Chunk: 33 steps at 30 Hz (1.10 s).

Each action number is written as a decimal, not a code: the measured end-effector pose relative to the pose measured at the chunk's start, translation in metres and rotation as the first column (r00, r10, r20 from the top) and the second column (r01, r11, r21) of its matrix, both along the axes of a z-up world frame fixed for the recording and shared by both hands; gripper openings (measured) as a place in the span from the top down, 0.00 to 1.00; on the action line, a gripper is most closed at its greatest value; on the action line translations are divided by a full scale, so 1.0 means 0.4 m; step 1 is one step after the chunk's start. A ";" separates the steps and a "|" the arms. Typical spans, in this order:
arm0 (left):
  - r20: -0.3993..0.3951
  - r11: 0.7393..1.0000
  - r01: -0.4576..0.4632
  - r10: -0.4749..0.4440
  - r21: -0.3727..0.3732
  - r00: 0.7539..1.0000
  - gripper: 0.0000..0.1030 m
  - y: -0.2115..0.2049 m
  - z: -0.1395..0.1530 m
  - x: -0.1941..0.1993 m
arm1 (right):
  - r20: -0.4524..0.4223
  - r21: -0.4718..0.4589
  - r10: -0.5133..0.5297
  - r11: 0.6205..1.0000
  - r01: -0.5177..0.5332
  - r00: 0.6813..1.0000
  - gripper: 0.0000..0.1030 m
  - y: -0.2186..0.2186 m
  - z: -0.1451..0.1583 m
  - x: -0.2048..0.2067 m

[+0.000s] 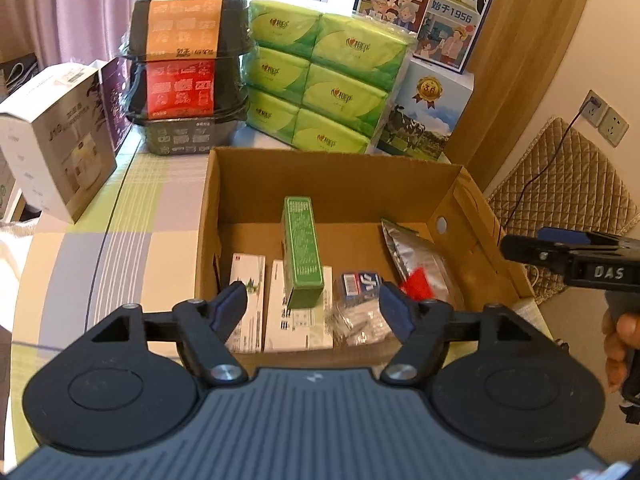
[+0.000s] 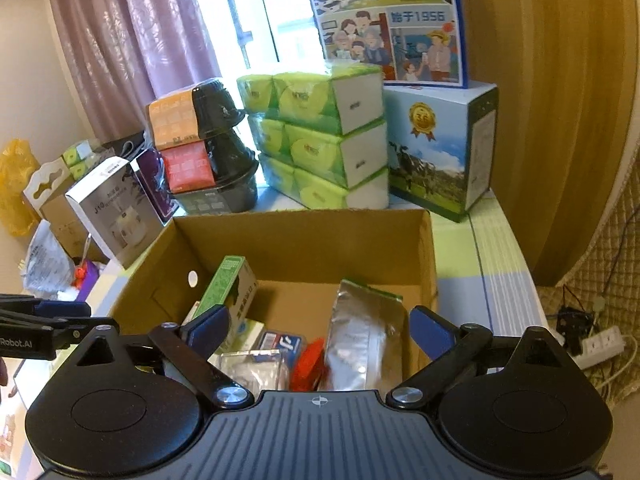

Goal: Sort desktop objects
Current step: 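Carry the green box and red packet into the cardboard box and release both, then withdraw both grippers from the cardboard box back over the table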

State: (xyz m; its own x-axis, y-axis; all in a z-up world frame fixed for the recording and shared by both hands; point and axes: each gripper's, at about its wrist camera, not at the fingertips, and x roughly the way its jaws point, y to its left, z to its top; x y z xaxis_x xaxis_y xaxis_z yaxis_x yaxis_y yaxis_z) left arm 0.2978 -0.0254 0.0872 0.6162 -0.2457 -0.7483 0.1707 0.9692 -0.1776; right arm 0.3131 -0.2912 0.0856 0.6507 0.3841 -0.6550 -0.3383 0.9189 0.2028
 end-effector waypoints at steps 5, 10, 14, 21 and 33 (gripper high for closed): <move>0.011 0.999 -0.012 0.011 0.035 1.000 0.20 -0.007 -0.003 -0.066 | -0.014 0.026 -0.002 1.000 0.003 1.000 0.06 -0.015 0.004 -0.080; 0.011 0.999 -0.037 0.036 0.040 0.999 0.07 -0.010 -0.001 -0.144 | -0.021 0.006 0.033 0.999 -0.033 0.999 0.02 -0.014 -0.001 -0.171; 0.013 0.998 -0.042 0.042 0.043 0.999 0.02 -0.011 0.007 -0.211 | -0.005 -0.043 0.061 0.997 -0.061 0.998 0.02 -0.022 -0.002 -0.245; 0.039 0.997 -0.025 0.023 0.067 0.999 0.02 -0.017 0.027 -0.326 | 0.008 -0.009 0.091 0.996 -0.091 0.996 0.02 -0.055 -0.005 -0.381; 0.072 0.991 0.050 -0.059 0.123 0.996 0.02 0.016 -0.020 -0.544 | -0.055 -0.003 0.117 0.993 -0.117 0.992 0.02 -0.106 -0.101 -0.586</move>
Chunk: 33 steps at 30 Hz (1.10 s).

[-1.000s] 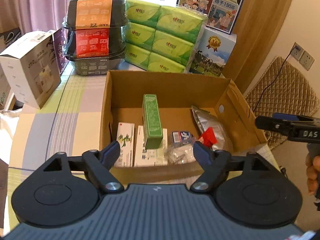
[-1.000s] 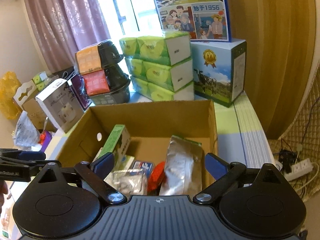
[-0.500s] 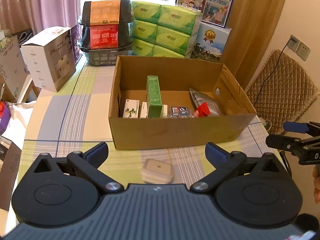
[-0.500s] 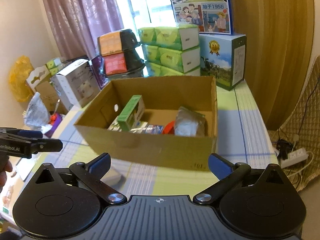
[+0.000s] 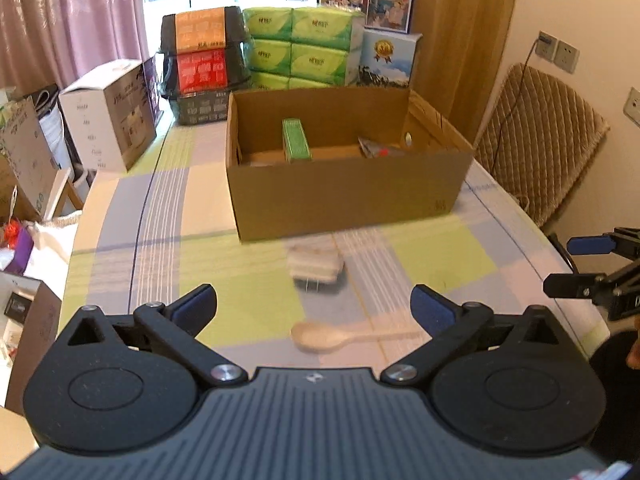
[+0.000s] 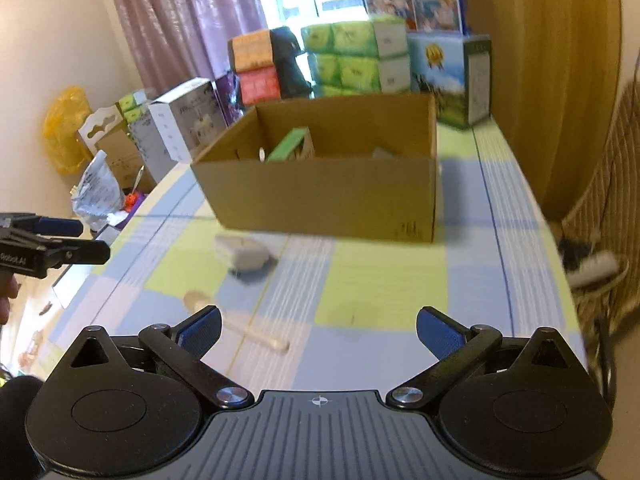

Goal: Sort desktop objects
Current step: 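Withdraw both grippers from the cardboard box back over the table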

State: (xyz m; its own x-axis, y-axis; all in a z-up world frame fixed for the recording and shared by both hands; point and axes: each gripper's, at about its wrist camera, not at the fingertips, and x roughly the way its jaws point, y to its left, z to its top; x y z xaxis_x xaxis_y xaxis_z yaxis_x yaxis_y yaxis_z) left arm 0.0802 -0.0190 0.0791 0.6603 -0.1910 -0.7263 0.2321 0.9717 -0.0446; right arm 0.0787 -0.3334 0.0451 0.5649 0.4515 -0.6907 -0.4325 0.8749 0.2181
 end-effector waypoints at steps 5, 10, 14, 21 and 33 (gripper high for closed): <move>-0.012 1.000 0.001 -0.001 0.015 1.000 0.02 0.030 -0.030 -0.065 | -0.034 -0.021 0.031 0.999 -0.032 0.999 0.02 -0.009 -0.034 -0.053; -0.015 0.999 -0.036 0.037 0.001 0.999 0.02 0.056 -0.040 -0.116 | -0.046 -0.047 0.070 0.996 -0.072 0.996 0.02 0.003 -0.055 -0.085; -0.045 0.998 -0.064 0.064 -0.008 0.997 0.02 0.070 -0.059 -0.128 | -0.051 -0.058 0.090 0.994 -0.093 0.995 0.02 0.016 -0.060 -0.094; -0.077 0.999 -0.048 0.047 -0.005 0.996 0.02 0.073 -0.074 -0.129 | -0.055 -0.084 0.117 0.989 -0.122 0.992 0.02 0.036 -0.062 -0.095; -0.094 0.999 -0.022 0.025 0.036 0.995 0.02 0.081 -0.089 -0.079 | -0.069 -0.112 0.168 0.978 -0.175 0.983 0.02 0.071 -0.083 -0.062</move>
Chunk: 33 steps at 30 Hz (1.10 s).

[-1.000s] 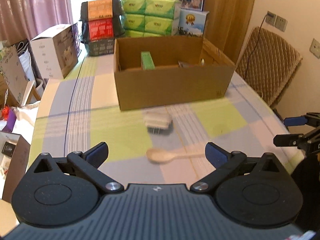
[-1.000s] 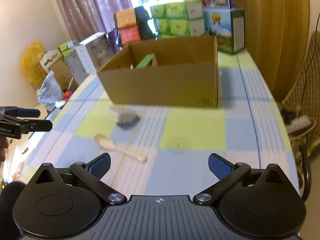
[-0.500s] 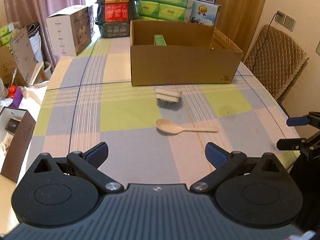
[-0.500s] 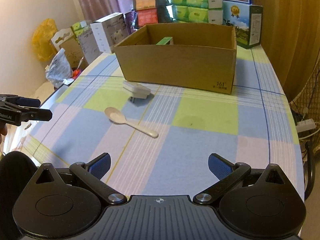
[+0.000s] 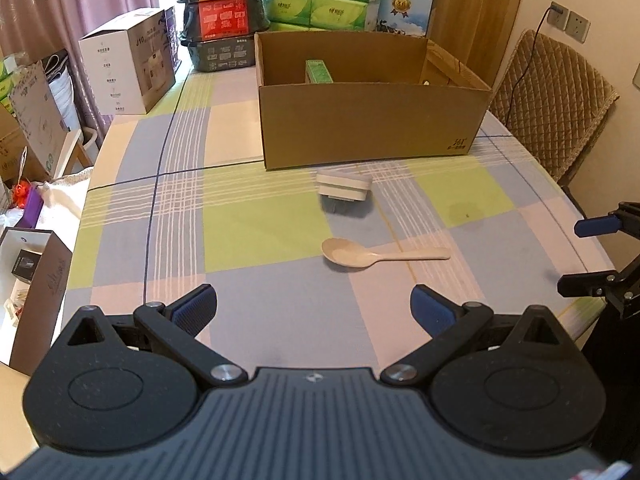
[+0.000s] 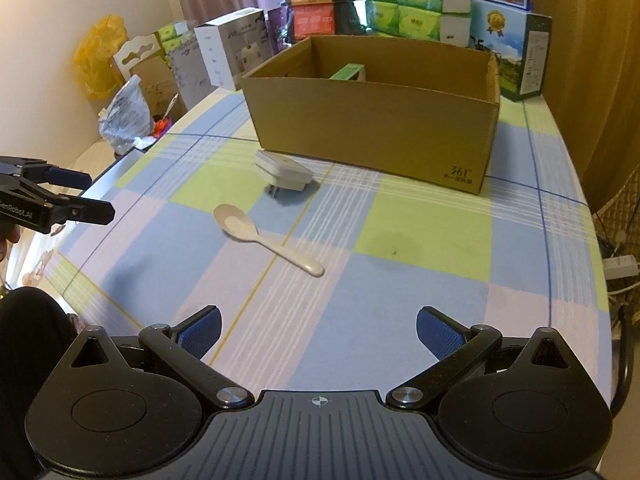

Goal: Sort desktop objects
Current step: 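Withdraw both grippers from the cardboard box back over the table, then grasp the white square container with the left gripper while the right grasps the wooden spoon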

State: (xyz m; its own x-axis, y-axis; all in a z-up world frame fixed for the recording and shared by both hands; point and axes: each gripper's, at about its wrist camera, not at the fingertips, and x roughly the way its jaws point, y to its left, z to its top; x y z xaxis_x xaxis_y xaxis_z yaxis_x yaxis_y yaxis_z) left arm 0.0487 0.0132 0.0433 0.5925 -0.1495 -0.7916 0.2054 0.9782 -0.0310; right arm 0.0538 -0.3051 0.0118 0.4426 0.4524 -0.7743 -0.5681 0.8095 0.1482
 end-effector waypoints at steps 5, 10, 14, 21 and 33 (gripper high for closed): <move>-0.017 1.000 0.020 -0.019 0.019 1.000 0.02 0.007 -0.022 0.024 | 0.007 -0.034 0.089 0.996 -0.088 0.996 0.02 0.046 -0.027 0.013; -0.021 0.993 0.090 -0.089 0.070 0.996 0.02 0.010 -0.042 0.055 | 0.025 -0.067 0.220 0.974 -0.218 0.975 0.02 0.106 -0.053 0.033; -0.023 0.983 0.166 -0.165 0.075 0.986 0.02 0.018 -0.058 0.088 | 0.037 -0.093 0.327 0.942 -0.322 0.944 0.02 0.165 -0.076 0.061; -0.041 0.911 0.396 -0.394 0.113 0.918 0.02 0.028 -0.082 0.151 | 0.033 -0.127 0.486 0.869 -0.479 0.873 0.02 0.279 -0.136 0.136; -0.093 0.747 0.634 -0.630 0.202 0.771 0.02 0.042 -0.174 0.223 | -0.005 -0.171 0.627 0.767 -0.618 0.779 0.22 0.434 -0.232 0.242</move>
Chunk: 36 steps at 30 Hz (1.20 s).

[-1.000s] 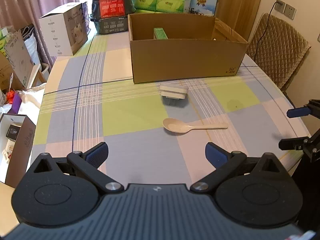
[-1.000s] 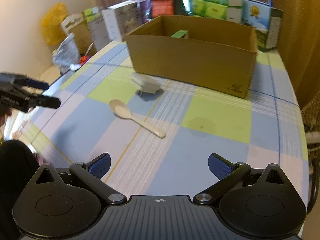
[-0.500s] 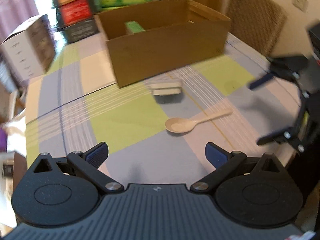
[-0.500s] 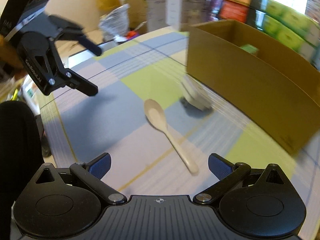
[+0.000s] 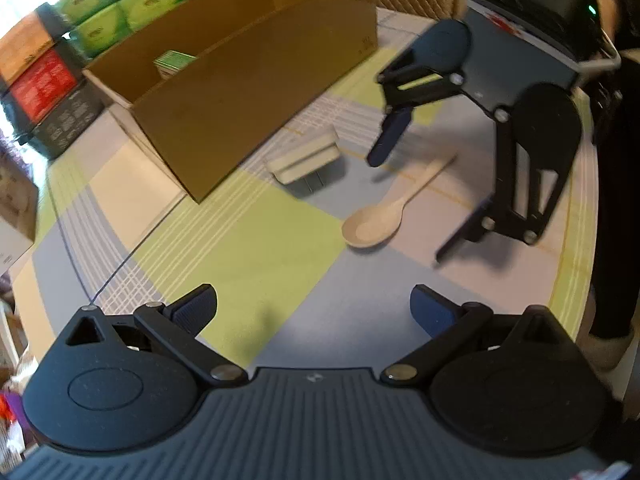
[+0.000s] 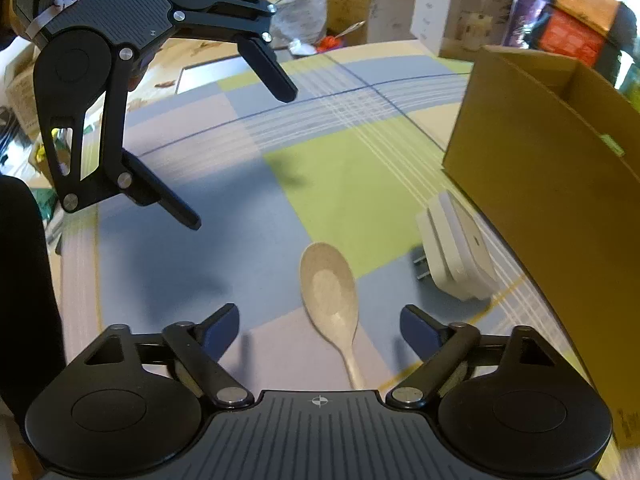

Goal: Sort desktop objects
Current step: 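Grasp the white square container with the left gripper while the right grasps the wooden spoon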

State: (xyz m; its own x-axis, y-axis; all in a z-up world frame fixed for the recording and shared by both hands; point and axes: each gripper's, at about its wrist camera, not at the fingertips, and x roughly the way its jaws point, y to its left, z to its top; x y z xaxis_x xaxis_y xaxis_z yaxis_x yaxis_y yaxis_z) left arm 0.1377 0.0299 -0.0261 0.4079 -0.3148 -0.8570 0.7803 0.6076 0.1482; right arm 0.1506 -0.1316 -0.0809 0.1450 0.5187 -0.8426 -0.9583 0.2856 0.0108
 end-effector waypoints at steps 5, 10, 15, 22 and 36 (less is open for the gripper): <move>-0.012 0.998 0.065 -0.065 -0.001 0.998 0.02 0.005 -0.033 0.009 | -0.023 -0.006 0.018 1.000 -0.018 1.000 0.33 0.026 -0.022 0.035; -0.011 0.994 0.106 -0.106 -0.005 0.994 0.02 0.009 -0.050 0.017 | -0.028 -0.003 0.042 0.999 -0.042 0.999 0.45 0.040 -0.030 0.052; -0.015 0.994 0.111 -0.112 -0.019 0.994 0.02 0.009 -0.055 0.031 | -0.026 -0.014 0.090 0.996 -0.090 0.996 0.60 0.049 -0.036 0.049; -0.020 0.990 0.141 -0.141 0.006 0.990 0.02 -0.003 -0.065 0.035 | -0.039 -0.019 0.090 0.996 -0.091 0.995 0.69 0.046 -0.026 0.043; 0.007 0.987 0.156 -0.156 -0.023 0.988 0.02 -0.108 -0.013 0.106 | 0.011 -0.087 0.008 0.996 -0.007 1.000 0.70 -0.080 0.023 0.065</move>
